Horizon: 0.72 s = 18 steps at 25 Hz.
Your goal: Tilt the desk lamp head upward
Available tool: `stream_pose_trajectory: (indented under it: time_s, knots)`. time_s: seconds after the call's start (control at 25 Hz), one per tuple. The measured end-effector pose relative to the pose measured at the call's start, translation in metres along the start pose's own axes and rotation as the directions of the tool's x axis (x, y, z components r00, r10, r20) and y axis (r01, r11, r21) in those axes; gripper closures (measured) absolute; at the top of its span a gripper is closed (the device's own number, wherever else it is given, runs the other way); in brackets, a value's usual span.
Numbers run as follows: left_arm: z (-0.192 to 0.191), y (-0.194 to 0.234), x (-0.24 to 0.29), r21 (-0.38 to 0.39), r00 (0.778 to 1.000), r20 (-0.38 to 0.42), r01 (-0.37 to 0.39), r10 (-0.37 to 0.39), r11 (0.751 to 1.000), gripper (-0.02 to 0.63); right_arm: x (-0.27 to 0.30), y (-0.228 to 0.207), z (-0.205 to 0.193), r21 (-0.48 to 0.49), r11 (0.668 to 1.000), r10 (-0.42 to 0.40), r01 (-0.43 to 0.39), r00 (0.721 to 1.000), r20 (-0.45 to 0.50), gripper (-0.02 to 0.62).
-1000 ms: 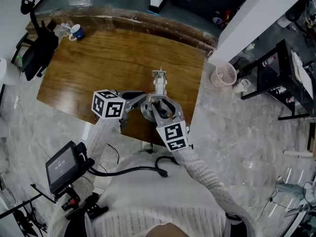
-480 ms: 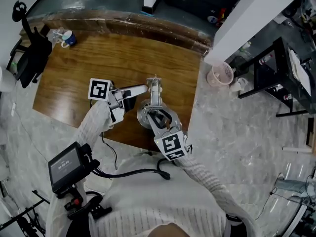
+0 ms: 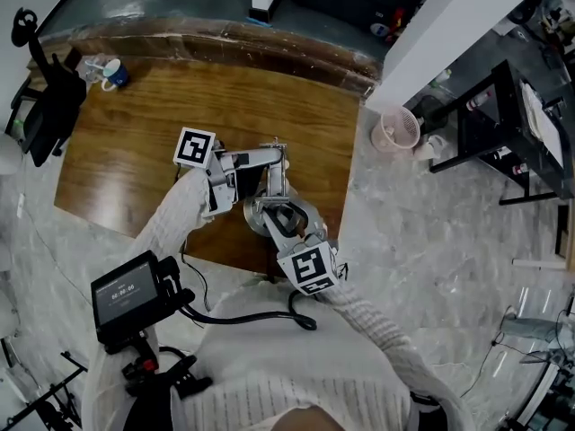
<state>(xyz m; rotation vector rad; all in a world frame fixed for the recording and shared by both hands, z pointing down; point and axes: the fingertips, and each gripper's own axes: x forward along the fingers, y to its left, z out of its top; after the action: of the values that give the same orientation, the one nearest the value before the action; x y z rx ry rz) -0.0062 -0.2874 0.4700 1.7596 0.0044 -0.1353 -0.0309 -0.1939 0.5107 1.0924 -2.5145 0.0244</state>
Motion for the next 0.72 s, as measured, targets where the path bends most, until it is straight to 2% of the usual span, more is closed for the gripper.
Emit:
stream_pose_trajectory:
  time_s: [0.24, 0.44, 0.6, 0.68, 0.72]
  knots:
    - [-0.003, -0.004, 0.009, -0.03, 0.998, -0.009, 0.062, -0.062, 0.998, 0.36, -0.003, 0.005, 0.003, 0.011, 1.0, 0.005, -0.005, 1.0, -0.005, 0.446]
    - [-0.003, -0.009, 0.01, 0.023, 0.999, -0.011, 0.05, -0.049, 0.999, 0.356, -0.005, 0.004, 0.006, 0.018, 1.0, 0.004, -0.004, 1.0, -0.001, 0.448]
    - [0.003, -0.02, 0.01, 0.115, 0.999, -0.004, 0.036, -0.036, 0.993, 0.364, -0.003, 0.005, 0.005, 0.042, 0.999, 0.01, -0.01, 1.0, -0.001, 0.453]
    - [0.007, -0.03, 0.01, 0.206, 0.999, -0.001, 0.034, -0.034, 0.978, 0.374, -0.002, 0.005, 0.003, 0.067, 0.998, 0.012, -0.012, 1.0, -0.004, 0.456]
    - [0.01, -0.038, 0.009, 0.278, 1.0, -0.002, 0.029, -0.03, 0.96, 0.381, -0.001, 0.004, 0.003, 0.079, 0.997, 0.012, -0.012, 1.0, -0.006, 0.457]
